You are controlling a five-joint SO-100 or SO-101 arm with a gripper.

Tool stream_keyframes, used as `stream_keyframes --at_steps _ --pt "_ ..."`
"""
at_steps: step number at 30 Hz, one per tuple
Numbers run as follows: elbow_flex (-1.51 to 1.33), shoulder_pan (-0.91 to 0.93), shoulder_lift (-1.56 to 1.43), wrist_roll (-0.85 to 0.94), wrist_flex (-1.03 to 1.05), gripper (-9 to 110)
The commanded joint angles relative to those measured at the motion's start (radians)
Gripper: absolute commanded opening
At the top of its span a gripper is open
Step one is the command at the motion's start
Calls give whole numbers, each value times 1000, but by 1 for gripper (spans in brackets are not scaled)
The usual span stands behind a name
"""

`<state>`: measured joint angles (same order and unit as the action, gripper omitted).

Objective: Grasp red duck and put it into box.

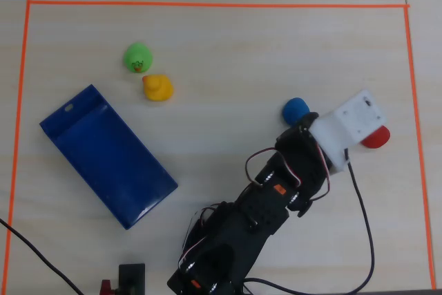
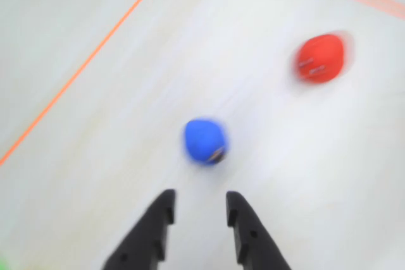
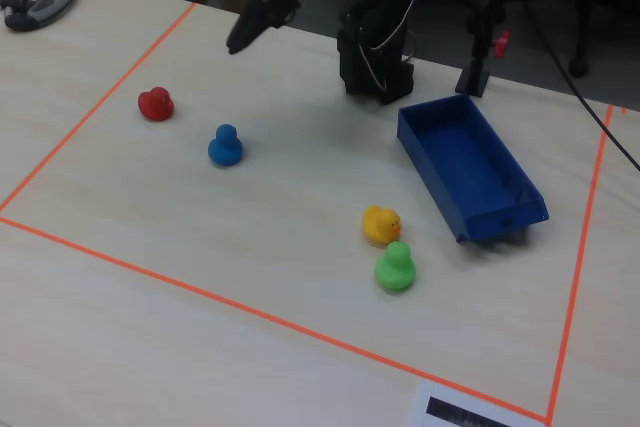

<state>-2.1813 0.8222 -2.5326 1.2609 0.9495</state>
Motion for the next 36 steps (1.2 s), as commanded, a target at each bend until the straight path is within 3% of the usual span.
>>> stream_keyframes --at_steps 1,12,26,36 --pt "100 114 104 66 -81 15" --pt "94 345 314 123 -462 32" --pt "61 374 540 172 -781 33" --pt "74 339 753 216 -891 34"
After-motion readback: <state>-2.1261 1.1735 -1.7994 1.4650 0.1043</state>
